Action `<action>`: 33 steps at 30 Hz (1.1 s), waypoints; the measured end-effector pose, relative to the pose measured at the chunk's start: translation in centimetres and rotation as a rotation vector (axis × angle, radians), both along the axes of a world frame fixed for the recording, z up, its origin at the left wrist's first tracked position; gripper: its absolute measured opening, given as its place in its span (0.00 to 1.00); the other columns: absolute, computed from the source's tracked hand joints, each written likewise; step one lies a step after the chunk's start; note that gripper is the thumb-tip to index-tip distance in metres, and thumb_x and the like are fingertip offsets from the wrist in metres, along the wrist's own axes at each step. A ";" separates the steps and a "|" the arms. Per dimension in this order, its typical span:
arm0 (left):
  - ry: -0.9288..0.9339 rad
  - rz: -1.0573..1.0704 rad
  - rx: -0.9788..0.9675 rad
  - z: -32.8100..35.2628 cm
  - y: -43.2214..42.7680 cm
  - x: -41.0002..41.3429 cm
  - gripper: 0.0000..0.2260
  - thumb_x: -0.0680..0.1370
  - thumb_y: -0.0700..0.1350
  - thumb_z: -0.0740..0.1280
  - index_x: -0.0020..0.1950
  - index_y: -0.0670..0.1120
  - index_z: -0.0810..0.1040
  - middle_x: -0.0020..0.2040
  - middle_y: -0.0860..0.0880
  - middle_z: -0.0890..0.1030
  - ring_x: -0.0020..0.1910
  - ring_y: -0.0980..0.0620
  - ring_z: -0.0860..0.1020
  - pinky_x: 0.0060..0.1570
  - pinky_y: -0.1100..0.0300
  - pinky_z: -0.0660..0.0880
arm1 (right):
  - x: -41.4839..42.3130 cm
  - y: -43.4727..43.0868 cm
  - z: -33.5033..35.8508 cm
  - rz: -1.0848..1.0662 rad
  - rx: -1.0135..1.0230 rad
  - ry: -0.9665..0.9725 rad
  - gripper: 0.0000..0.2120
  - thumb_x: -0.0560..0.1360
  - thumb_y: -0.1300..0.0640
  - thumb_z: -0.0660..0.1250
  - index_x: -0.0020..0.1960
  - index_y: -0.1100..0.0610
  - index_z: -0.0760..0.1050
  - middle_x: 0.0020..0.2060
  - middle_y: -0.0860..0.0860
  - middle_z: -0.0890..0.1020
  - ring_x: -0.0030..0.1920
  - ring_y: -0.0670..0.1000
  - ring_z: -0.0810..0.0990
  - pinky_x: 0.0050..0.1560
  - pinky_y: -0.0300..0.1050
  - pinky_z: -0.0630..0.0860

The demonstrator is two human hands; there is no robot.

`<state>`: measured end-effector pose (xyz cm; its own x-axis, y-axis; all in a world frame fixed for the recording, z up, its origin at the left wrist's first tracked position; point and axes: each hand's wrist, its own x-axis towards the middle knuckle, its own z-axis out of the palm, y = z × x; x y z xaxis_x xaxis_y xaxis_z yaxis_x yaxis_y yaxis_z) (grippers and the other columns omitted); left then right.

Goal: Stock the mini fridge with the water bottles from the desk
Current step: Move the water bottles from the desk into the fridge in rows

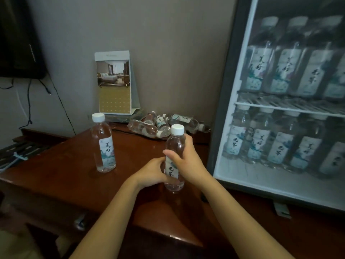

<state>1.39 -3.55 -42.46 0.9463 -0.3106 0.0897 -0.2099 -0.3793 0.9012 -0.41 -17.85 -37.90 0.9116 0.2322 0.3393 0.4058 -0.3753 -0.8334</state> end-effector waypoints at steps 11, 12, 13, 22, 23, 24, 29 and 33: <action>-0.133 -0.052 0.038 3.7 -4.8 -11.9 0.12 0.68 0.40 0.74 0.48 0.52 0.80 0.44 0.56 0.85 0.47 0.57 0.83 0.47 0.62 0.79 | -12.5 -8.7 -2.7 0.120 0.224 0.195 0.19 0.76 0.62 0.65 0.66 0.50 0.70 0.56 0.47 0.81 0.56 0.43 0.80 0.53 0.40 0.78; -0.169 -0.081 0.015 4.8 -6.0 -12.8 0.11 0.69 0.41 0.73 0.49 0.53 0.80 0.45 0.57 0.85 0.47 0.57 0.83 0.47 0.63 0.78 | -13.6 -9.9 -1.8 0.101 0.247 0.157 0.19 0.76 0.62 0.64 0.66 0.50 0.71 0.56 0.48 0.81 0.56 0.45 0.80 0.53 0.42 0.79; -0.205 -0.117 -0.013 6.0 -7.4 -13.6 0.11 0.69 0.43 0.72 0.50 0.54 0.80 0.46 0.57 0.85 0.48 0.57 0.82 0.47 0.63 0.78 | -14.6 -11.1 -0.9 0.082 0.262 0.115 0.19 0.76 0.63 0.64 0.65 0.49 0.71 0.55 0.49 0.82 0.56 0.46 0.80 0.53 0.44 0.79; -0.496 -0.375 -0.217 14.5 -21.9 -18.7 0.15 0.68 0.55 0.67 0.55 0.62 0.75 0.47 0.63 0.83 0.49 0.62 0.81 0.49 0.65 0.77 | -23.8 -23.4 7.6 -0.199 0.329 -0.224 0.24 0.77 0.64 0.62 0.72 0.54 0.64 0.56 0.53 0.82 0.55 0.52 0.81 0.54 0.48 0.79; -0.529 -0.390 -0.226 14.9 -23.5 -19.1 0.15 0.69 0.57 0.67 0.56 0.62 0.75 0.48 0.58 0.84 0.50 0.59 0.81 0.51 0.60 0.78 | -24.7 -24.7 8.3 -0.228 0.333 -0.252 0.24 0.78 0.64 0.61 0.72 0.53 0.64 0.55 0.54 0.82 0.55 0.52 0.82 0.52 0.48 0.79; -0.555 -0.410 -0.241 15.4 -25.1 -19.7 0.16 0.69 0.58 0.66 0.57 0.62 0.75 0.49 0.52 0.84 0.50 0.55 0.82 0.53 0.55 0.78 | -25.8 -25.8 8.9 -0.257 0.334 -0.276 0.25 0.78 0.65 0.61 0.72 0.52 0.64 0.55 0.53 0.83 0.54 0.52 0.82 0.51 0.47 0.80; -0.619 -0.528 -0.356 17.9 -32.6 -23.3 0.23 0.70 0.55 0.65 0.64 0.52 0.74 0.51 0.55 0.83 0.49 0.62 0.81 0.52 0.66 0.76 | -30.8 -31.2 11.8 -0.455 0.305 -0.402 0.24 0.78 0.66 0.60 0.68 0.45 0.65 0.48 0.44 0.84 0.50 0.45 0.83 0.47 0.39 0.79; -0.653 -0.599 -0.446 20.5 -37.8 -26.7 0.26 0.70 0.54 0.66 0.66 0.46 0.74 0.53 0.52 0.82 0.51 0.63 0.80 0.55 0.64 0.76 | -34.9 -34.8 14.2 -0.581 0.269 -0.485 0.24 0.79 0.62 0.60 0.73 0.49 0.62 0.60 0.50 0.79 0.59 0.48 0.79 0.62 0.52 0.74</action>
